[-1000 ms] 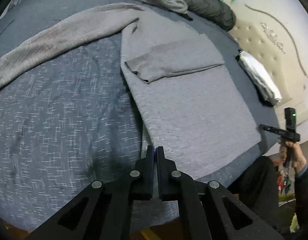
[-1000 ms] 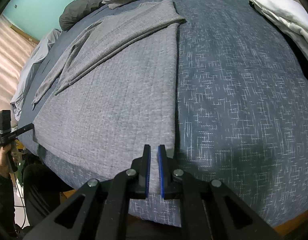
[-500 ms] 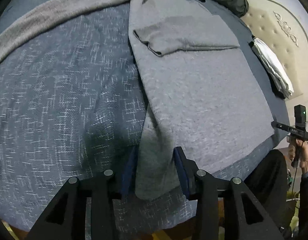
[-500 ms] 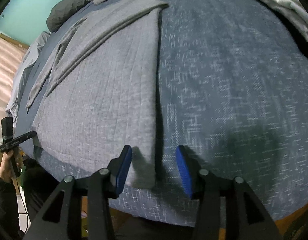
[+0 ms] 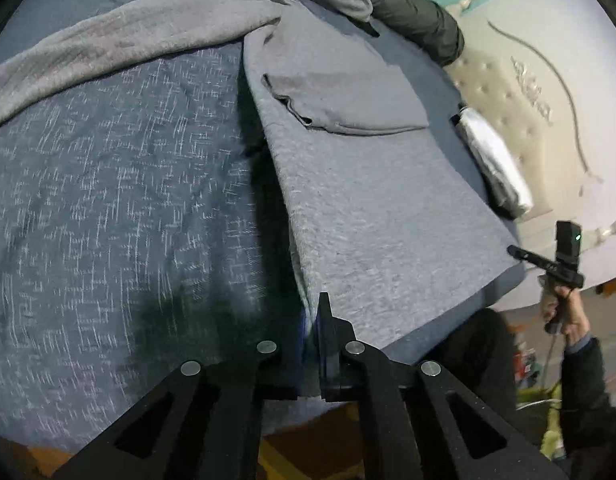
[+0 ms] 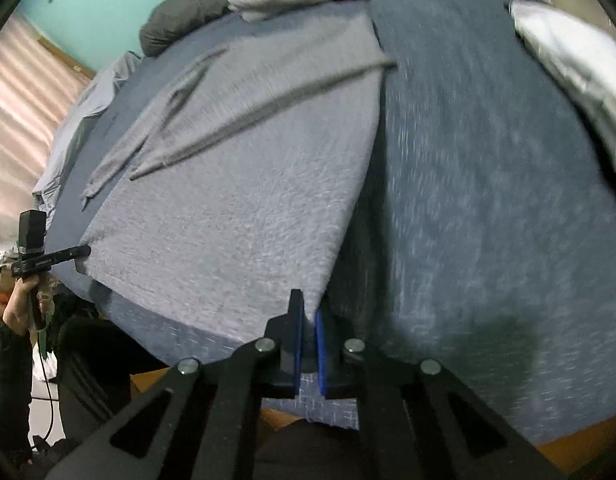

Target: Fold clothes

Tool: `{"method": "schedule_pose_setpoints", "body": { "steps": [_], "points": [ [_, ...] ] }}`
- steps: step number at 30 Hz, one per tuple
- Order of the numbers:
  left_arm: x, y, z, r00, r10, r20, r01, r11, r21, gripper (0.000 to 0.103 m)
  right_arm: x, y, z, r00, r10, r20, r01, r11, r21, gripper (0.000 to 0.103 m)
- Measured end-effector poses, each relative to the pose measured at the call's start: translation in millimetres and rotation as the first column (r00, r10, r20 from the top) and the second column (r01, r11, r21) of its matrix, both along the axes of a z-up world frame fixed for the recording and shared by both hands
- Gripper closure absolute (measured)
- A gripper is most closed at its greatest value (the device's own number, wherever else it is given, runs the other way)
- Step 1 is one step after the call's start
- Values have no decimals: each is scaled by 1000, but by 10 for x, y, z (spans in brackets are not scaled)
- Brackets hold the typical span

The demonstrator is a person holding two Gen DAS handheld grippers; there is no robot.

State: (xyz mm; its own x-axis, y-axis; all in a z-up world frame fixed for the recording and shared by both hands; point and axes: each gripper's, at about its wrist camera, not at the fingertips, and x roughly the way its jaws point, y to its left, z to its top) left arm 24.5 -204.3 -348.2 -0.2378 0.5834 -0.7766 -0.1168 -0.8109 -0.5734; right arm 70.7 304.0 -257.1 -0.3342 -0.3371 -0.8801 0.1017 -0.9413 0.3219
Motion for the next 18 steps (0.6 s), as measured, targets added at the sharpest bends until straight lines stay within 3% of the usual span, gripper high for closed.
{"method": "schedule_pose_setpoints", "body": {
  "steps": [3, 7, 13, 18],
  "points": [
    [4, -61, -233, 998, 32, 61, -34, 999, 26, 98, 17, 58, 21, 1000, 10, 4, -10, 999, 35, 98],
    [14, -171, -625, 987, 73, 145, -79, 996, 39, 98, 47, 24, -254, 999, 1, 41, -3, 998, 57, 98],
    [-36, -222, -697, 984, 85, 156, -89, 996, 17, 98, 61, -14, -597, 998, -20, 64, 14, 996, 92, 98],
    [-40, -135, -626, 984, 96, 147, -96, 995, -6, 93, 83, -18, -579, 999, -13, 50, 8, 994, 106, 97]
  ]
}}
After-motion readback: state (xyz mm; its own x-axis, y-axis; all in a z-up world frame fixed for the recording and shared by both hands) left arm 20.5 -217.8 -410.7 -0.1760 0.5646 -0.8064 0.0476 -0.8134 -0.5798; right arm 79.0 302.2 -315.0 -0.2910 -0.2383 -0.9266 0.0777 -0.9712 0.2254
